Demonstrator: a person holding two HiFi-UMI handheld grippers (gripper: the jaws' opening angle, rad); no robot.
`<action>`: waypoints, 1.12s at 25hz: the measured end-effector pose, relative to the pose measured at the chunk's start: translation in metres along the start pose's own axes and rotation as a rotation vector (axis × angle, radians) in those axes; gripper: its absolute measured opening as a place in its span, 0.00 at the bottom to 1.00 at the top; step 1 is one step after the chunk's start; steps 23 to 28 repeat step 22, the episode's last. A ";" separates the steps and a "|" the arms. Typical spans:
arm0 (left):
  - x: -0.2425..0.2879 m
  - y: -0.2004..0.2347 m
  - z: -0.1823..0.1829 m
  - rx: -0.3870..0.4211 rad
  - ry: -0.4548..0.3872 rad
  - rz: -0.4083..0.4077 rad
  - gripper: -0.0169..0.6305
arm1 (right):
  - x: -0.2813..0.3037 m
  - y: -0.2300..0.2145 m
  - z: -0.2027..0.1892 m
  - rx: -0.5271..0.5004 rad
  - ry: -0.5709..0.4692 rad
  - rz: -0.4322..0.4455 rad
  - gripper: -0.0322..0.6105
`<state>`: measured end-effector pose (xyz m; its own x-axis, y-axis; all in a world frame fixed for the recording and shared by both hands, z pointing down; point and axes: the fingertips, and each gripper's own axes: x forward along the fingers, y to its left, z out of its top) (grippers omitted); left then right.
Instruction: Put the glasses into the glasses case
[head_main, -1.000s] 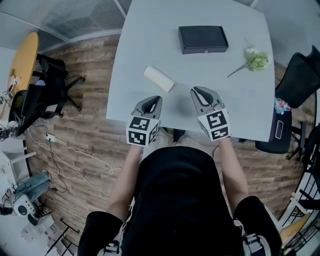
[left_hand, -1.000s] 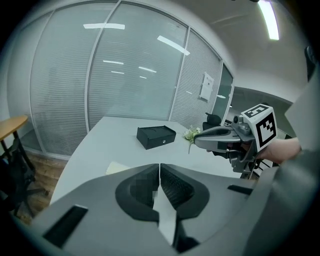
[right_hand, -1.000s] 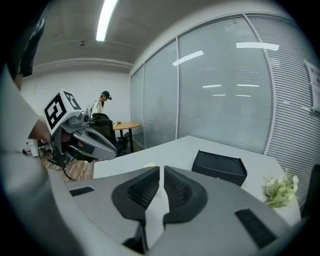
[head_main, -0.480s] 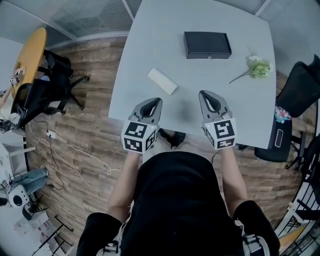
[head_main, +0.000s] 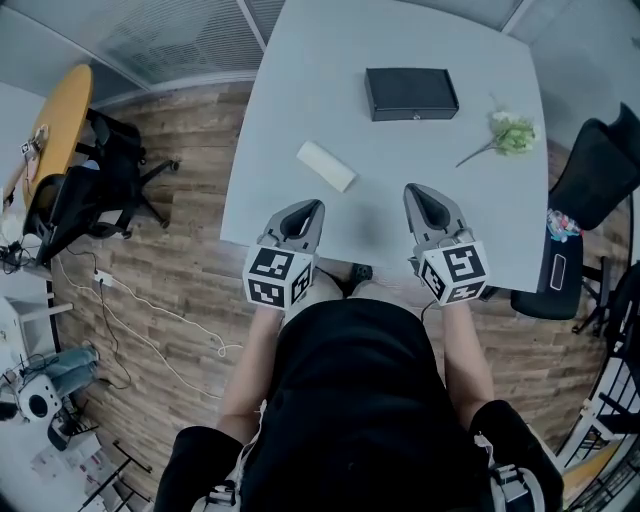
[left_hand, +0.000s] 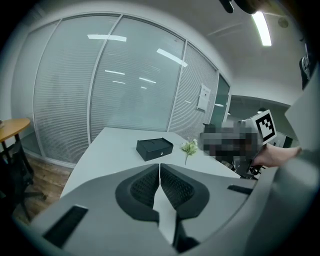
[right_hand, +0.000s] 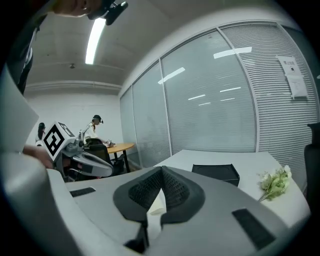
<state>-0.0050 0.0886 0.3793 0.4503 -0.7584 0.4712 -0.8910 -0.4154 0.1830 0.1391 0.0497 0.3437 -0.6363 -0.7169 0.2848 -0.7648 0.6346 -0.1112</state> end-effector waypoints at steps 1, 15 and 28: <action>-0.002 0.000 0.001 0.002 -0.004 -0.004 0.06 | -0.001 0.001 0.002 0.001 -0.004 0.000 0.07; -0.020 -0.017 -0.012 -0.009 -0.020 -0.005 0.06 | -0.025 0.014 -0.008 0.005 -0.009 0.011 0.07; -0.025 -0.017 -0.024 -0.024 -0.012 0.001 0.06 | -0.027 0.023 -0.015 -0.011 -0.003 0.025 0.07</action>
